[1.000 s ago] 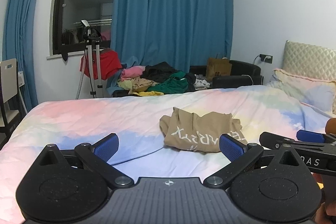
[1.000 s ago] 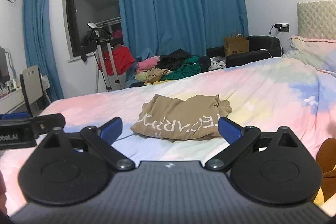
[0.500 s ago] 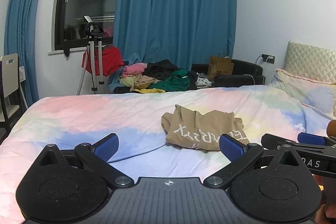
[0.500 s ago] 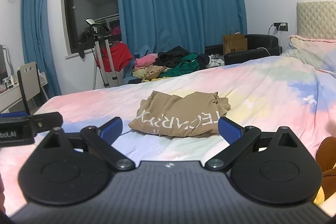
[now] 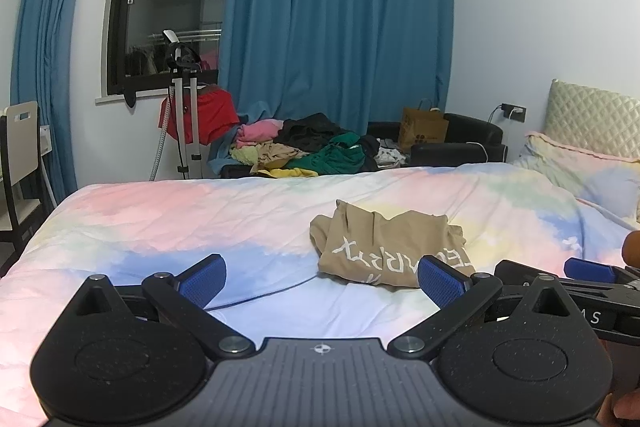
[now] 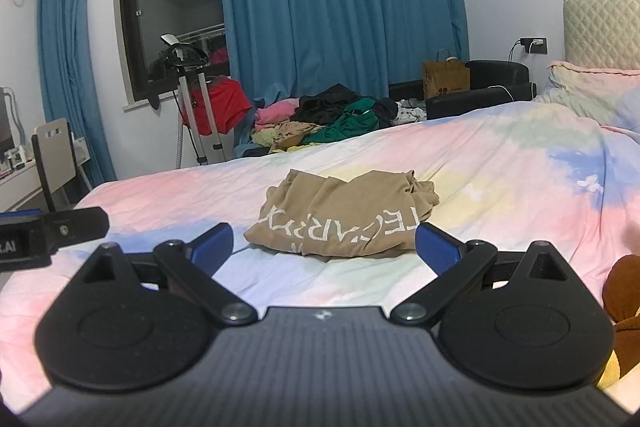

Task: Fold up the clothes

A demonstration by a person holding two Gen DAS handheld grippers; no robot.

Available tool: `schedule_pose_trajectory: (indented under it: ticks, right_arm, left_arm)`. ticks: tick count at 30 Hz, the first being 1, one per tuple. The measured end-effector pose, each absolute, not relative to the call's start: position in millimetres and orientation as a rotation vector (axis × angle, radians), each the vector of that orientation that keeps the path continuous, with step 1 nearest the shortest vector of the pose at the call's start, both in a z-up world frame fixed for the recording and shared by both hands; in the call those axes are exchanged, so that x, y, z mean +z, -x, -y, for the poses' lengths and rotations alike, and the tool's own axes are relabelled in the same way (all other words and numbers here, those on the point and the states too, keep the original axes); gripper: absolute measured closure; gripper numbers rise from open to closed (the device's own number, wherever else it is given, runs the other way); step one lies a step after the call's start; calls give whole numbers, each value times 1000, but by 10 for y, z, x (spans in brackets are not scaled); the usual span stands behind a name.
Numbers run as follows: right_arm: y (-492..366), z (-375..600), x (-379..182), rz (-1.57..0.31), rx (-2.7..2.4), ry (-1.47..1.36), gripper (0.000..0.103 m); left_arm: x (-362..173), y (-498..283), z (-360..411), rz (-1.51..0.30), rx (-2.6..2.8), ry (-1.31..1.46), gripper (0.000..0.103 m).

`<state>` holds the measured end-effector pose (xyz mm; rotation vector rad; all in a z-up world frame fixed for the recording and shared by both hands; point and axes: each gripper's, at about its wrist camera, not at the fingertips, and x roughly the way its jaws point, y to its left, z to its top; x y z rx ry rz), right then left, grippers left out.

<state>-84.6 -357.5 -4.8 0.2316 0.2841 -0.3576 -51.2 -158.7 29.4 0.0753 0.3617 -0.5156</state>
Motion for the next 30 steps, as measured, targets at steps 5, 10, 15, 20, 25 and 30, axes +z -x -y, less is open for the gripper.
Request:
schedule_pose_trajectory:
  ticks: [5,10,15,20,25,30]
  right_arm:
    - [842,3583,-44,-285,-358,-232,4]
    - [834,3573,-42,-286,-359,-230,4]
    - [849,3548,-52,-282,-363,-227,4]
    - [865,3520,-56,-279,-368,-221,4]
    - [863,3520,-49,-284,-366,-223,4]
    - [863,3515,-41,-283,-367,-217,4]
  left_arm:
    - [294,513,1602,-366,-514,-75,0]
    - [298,516,1591,-368,-516,-69,0]
    - [304,515,1578,-376,-524,-59,0]
    - [304,532,1562,-374,-521,-61,0]
    - [285,547,1530,-369,-496,-66,0]
    - [279,555,1494,-367,-490,-73,0]
